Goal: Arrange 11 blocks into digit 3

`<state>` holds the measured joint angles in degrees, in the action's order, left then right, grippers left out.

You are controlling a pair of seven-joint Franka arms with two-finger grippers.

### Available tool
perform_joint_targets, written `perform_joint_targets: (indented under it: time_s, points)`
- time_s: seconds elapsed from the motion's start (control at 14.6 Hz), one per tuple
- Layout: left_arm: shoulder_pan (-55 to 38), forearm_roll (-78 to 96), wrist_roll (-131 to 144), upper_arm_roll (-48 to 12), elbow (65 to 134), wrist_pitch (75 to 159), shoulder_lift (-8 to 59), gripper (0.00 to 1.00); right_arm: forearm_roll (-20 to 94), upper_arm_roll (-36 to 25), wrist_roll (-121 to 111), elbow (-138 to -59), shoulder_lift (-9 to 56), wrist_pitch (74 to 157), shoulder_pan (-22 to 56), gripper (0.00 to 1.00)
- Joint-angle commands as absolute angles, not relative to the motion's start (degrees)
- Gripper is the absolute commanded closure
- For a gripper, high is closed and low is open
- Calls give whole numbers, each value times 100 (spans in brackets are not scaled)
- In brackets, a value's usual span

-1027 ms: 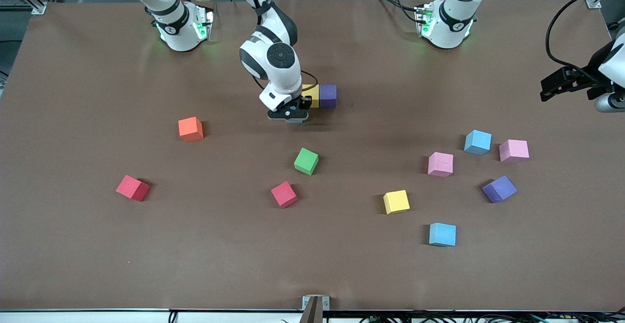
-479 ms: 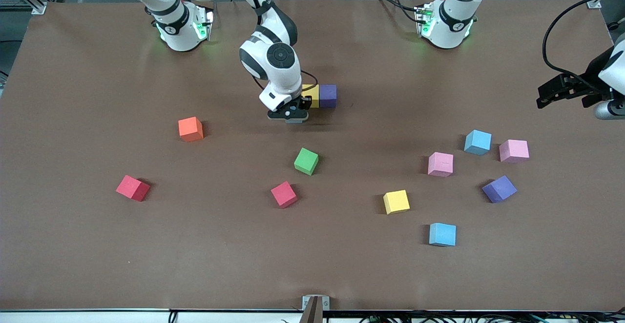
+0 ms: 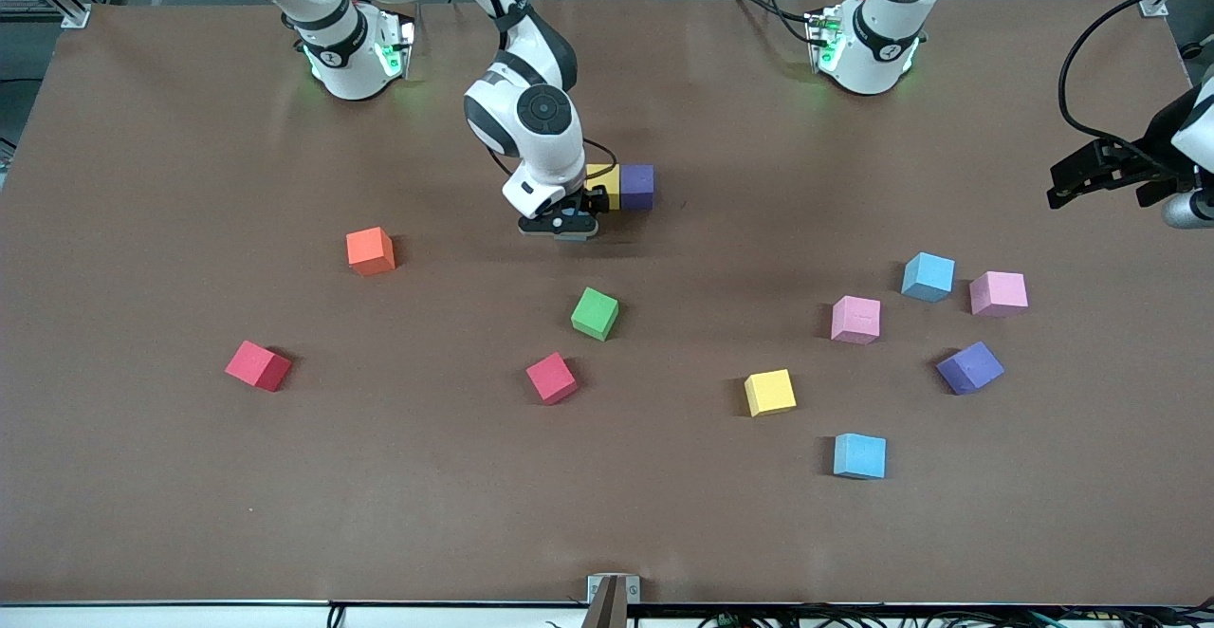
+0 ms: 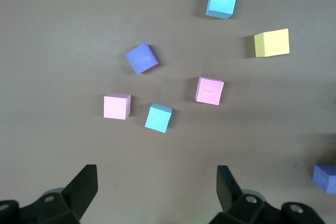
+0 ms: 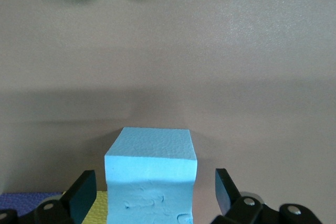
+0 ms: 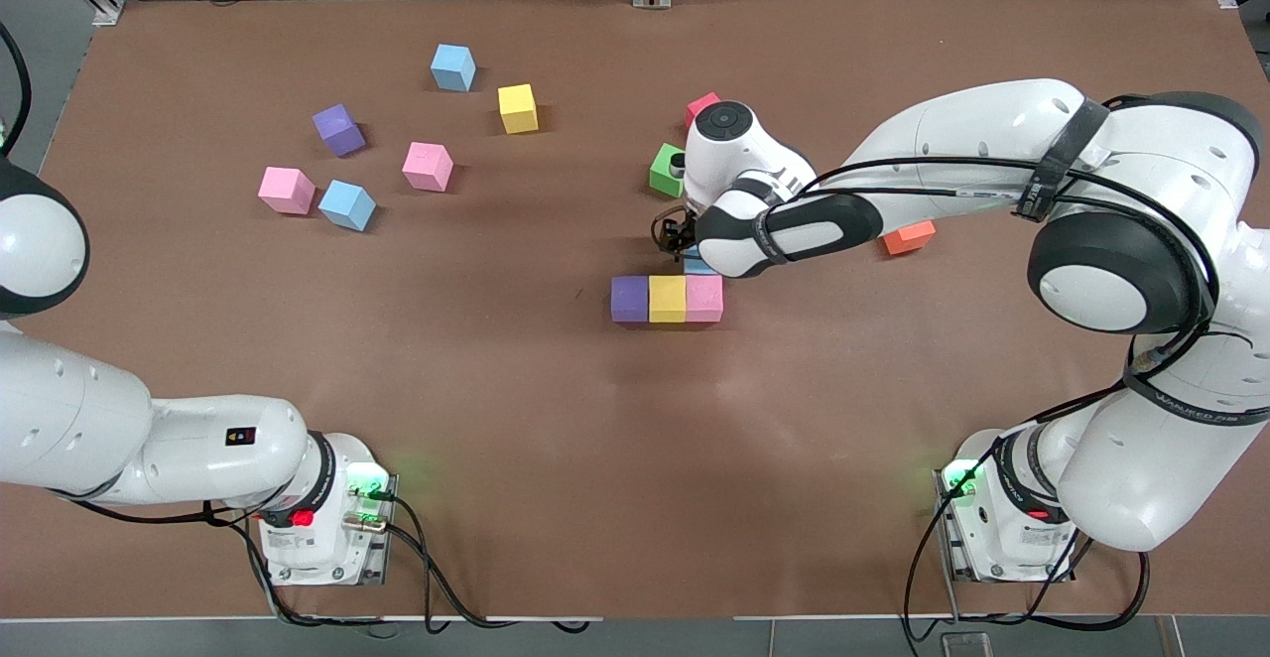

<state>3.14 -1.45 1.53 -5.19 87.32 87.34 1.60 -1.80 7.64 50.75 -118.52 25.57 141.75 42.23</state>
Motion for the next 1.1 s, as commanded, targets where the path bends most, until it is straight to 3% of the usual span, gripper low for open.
perform_joint_targets:
  time_s: [0.0,0.75,1.03]
  points:
    - [334,-123,62,-527,8666,8631,141,0,-308,738,4949,-11830,2522,13940,4201,0]
    - [317,-79,132,-519,8657,8683,237,0,-281,738,4948,-11742,2444,13913,4192,0]
    - [325,-53,132,-527,8666,8692,246,0,-106,747,5010,-11269,2303,13124,4175,0]
